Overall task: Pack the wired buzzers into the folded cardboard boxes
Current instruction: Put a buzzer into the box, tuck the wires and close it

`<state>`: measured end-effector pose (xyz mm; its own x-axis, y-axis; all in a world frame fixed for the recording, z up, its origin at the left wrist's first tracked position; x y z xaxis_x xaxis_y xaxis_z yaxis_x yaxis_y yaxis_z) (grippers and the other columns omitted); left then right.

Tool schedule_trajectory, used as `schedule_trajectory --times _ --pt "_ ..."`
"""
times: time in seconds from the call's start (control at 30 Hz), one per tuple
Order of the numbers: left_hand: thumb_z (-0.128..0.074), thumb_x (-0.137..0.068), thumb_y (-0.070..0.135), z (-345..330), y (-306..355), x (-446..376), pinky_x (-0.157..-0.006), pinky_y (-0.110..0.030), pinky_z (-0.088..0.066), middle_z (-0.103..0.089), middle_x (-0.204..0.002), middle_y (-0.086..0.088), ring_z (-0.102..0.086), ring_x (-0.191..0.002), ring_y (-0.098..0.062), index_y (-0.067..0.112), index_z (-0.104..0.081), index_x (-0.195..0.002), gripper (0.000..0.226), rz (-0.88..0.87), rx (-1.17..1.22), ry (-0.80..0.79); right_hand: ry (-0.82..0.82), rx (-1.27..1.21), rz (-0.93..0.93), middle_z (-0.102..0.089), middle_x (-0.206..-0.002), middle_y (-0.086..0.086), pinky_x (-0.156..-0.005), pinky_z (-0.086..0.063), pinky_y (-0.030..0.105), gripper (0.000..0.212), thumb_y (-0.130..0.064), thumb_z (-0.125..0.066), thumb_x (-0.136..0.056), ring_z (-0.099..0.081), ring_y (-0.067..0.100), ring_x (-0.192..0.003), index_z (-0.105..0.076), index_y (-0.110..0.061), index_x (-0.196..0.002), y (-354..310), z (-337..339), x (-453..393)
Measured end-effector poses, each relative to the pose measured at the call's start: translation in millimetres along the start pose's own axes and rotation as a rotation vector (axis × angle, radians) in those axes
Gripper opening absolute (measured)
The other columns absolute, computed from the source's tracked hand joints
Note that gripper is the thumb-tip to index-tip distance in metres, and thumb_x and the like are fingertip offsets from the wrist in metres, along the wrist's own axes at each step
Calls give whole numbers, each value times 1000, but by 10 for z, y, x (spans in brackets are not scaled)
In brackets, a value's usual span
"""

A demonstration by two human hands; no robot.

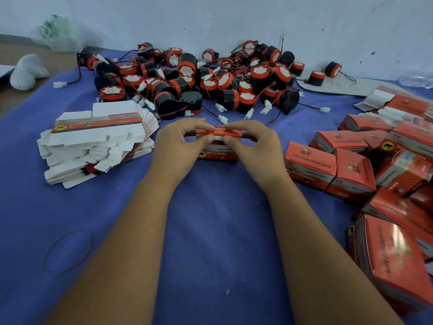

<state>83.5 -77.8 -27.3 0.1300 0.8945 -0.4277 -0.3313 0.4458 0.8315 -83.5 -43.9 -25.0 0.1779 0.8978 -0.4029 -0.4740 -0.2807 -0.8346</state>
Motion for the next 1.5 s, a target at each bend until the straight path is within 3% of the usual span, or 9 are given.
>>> schedule_trajectory --times 0.27,0.43,0.6,0.87,1.07,1.17,1.27,1.37,1.5 --pt "-78 -82 15 32 -55 24 -104 -22 -42 -62 -131 6 -54 -123 -5 21 -72 -114 32 5 -39 -77 -46 48 12 -57 -108 -12 -97 -49 36 20 -14 -73 -85 -57 12 -111 -71 -25 -101 20 40 -7" --pt "-78 -81 10 3 -51 14 -106 -25 -41 -62 -132 4 -54 -123 -8 21 -72 -111 33 21 -53 -55 -46 190 68 -53 -112 -12 -92 -39 9 24 -12 -77 -81 -50 4 -107 -72 -18 -104 31 26 8" --pt "-78 -81 9 -13 -55 12 -104 -22 -40 -62 -131 2 -54 -122 -9 30 -68 -106 33 45 -20 -47 32 546 328 -61 -98 4 -89 -41 35 18 -10 -76 -76 -53 24 -98 -74 -9 -94 -110 -37 27" --pt "-74 -86 15 -35 -93 27 -103 -18 -35 -57 -138 5 -49 -126 -5 21 -73 -111 26 64 -59 -75 44 638 263 -54 -90 7 -84 -35 37 6 -11 -64 -80 -48 27 -87 -66 -6 -83 -146 -164 74" --pt "-59 -94 4 -14 -11 66 -103 -15 -39 -52 -141 13 -45 -130 -2 28 -68 -119 36 38 -60 -160 127 771 495 -58 -87 9 -75 -36 33 5 -6 -63 -80 -52 28 -79 -67 -5 -82 -227 -199 131" --pt "-42 -101 12 -136 77 57 -82 -18 -54 -64 -131 9 -62 -115 -9 31 -68 -124 40 266 391 -246 281 849 619 -59 -82 10 -64 -37 34 19 1 -60 -74 -54 28 -71 -70 -5 -89 -337 -232 146" --pt "-27 -106 35 -249 153 90 -74 -29 -58 -69 -123 -2 -69 -105 -15 38 -68 -122 44 437 875 -384 287 640 672 -59 -86 14 -49 -39 33 26 -3 -49 -82 -51 24 -66 -68 -1 -99 -467 -336 196" --pt "-31 -102 27 -179 139 60 -78 -30 -56 -70 -121 -7 -69 -107 -19 23 -50 -141 43 404 904 -151 121 217 352 -54 -107 4 -48 -45 37 27 -12 -47 -92 -49 12 -65 -54 -12 -119 -425 -458 218" --pt "-42 -90 10 137 221 57 -76 -27 -54 -70 -93 12 -66 -92 -18 24 -66 -99 29 36 258 367 36 -7 -149 -47 -136 -4 -84 -51 37 44 -17 -53 -96 -56 15 -104 -39 -22 -138 -130 -452 111"
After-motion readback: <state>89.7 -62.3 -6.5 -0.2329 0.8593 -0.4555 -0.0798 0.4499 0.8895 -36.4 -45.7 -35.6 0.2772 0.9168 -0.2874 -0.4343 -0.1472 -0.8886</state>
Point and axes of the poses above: each hand's wrist, its own x-axis away from the middle knuckle, its own z-axis out of the back of the hand, y = z × x, the point moved 3 cm from there along -x, towards the middle knuckle
